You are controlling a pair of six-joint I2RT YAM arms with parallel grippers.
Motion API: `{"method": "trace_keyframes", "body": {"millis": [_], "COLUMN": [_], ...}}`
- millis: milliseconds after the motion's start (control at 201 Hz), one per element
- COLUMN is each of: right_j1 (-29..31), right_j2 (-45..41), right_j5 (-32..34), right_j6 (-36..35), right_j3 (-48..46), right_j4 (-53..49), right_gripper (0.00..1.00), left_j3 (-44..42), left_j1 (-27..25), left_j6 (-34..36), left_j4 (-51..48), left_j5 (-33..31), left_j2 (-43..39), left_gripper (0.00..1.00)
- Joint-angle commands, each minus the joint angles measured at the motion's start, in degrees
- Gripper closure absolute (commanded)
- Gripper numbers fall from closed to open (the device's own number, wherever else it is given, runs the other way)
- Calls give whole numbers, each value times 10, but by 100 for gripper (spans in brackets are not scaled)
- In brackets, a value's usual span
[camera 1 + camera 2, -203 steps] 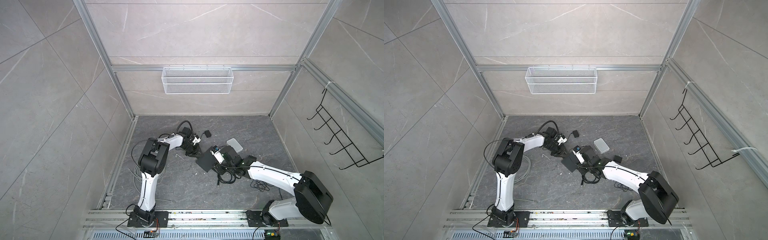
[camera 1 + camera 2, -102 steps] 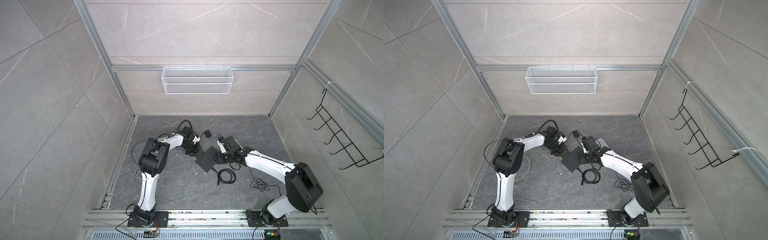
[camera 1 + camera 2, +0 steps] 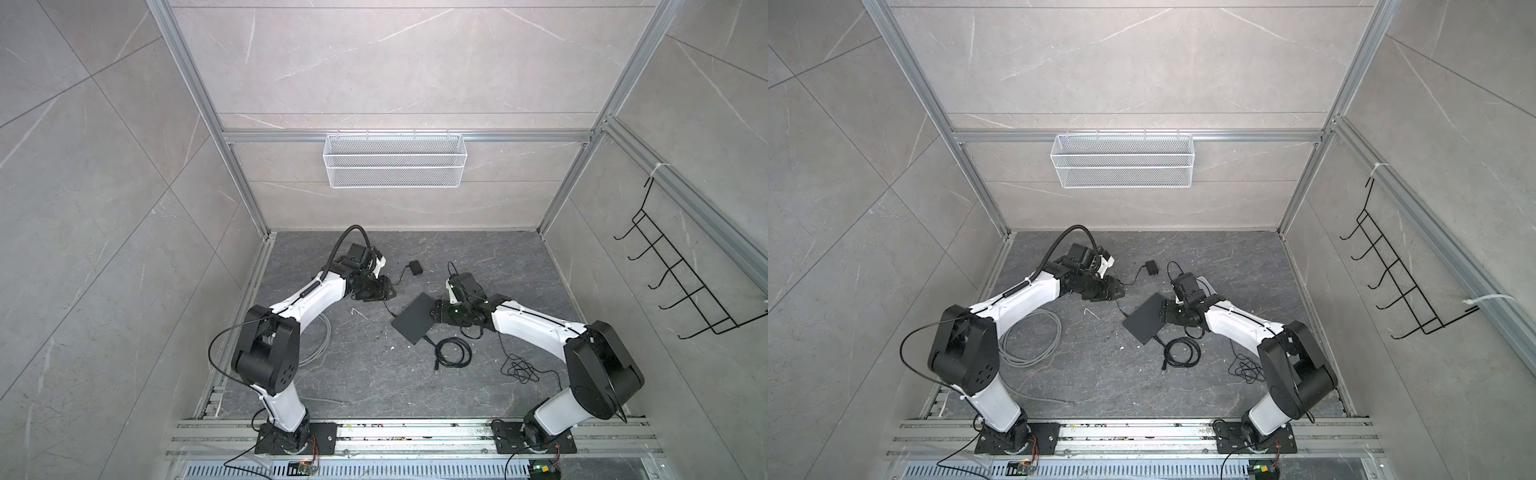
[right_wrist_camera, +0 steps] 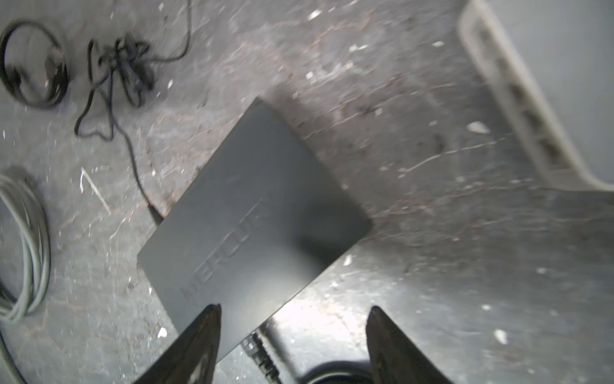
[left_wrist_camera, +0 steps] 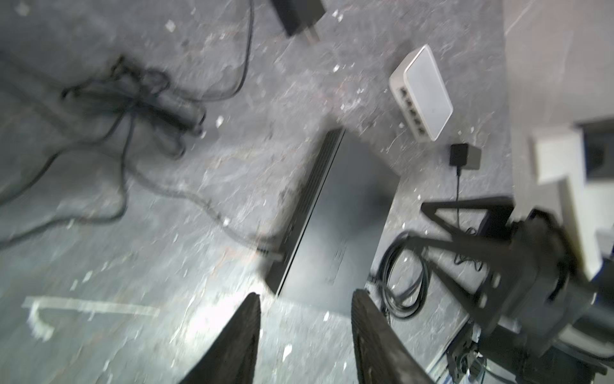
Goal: Insert the plug into the switch port
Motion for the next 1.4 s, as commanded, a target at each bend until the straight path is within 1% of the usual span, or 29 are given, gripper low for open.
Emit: {"method": "trace_keyframes", "body": {"millis": [0,55,154,259,353,388,408,473,503,528,612,702,722,781,856,926,966,1045,1120,1194,1299,1394], "right_j1": [-19,-24,-36,-45,-59,-63,-65,-70,-75,-78,-81,-82,-81,-82,-82,-82,-82,-82,-82,-82,-82,-82], "right_j2": [23,30,47,55,44,40,40,49,57,64,90,110,114,121,125,131,135,144,158,171,181,190], "right_j5": [-32,-26,-23,-11,-38,-57,-65,-64,-81,-100,-122,-131,-134,-135,-135,-130,-125,-129,-140,-141,-145,-152], "right_j6": [-16,-35,-63,-73,-66,-69,-72,-84,-93,-102,-112,-108,-108,-107,-98,-92,-91,-92,-96,-100,-99,-95], "right_j3": [20,38,91,135,134,130,129,143,153,161,191,212,217,231,244,255,257,257,261,260,250,244], "right_j4": [-6,-12,-50,-106,-115,-109,-105,-118,-119,-118,-130,-140,-141,-148,-154,-160,-161,-156,-159,-164,-157,-150], "right_gripper": [24,23,22,22,21,20,18,16,17,17,17,17,15,11,10,10,9,6,6,6,7,8], "left_j3": [-56,-73,-95,-81,-82,-83,-82,-76,-66,-56,-9,41,48,52,59,62,57,31,7,5,1,-12], "left_j1": [-32,-58,-91,-112,-121,-123,-125,-135,-137,-138,-138,-137,-136,-136,-131,-130,-131,-130,-130,-130,-128,-129], "left_j6": [-51,-72,-111,-131,-167,-186,-199,-235,-245,-246,-235,-211,-208,-210,-212,-204,-201,-206,-210,-202,-207,-218], "left_j4": [13,16,26,3,25,43,52,85,87,84,52,-11,-20,-34,-69,-102,-113,-112,-99,-98,-74,-50], "left_j5": [-37,-47,-42,-36,-10,8,14,19,15,11,-1,-24,-30,-42,-65,-83,-88,-76,-53,-49,-19,-15], "left_j2": [-6,-6,-5,7,14,22,27,36,40,44,73,104,106,96,74,56,49,42,46,49,64,71], "left_gripper": [52,52,52,52,52,52,52,52,52,52,52,52,52,52,51,46,45,45,45,44,44,44]}}
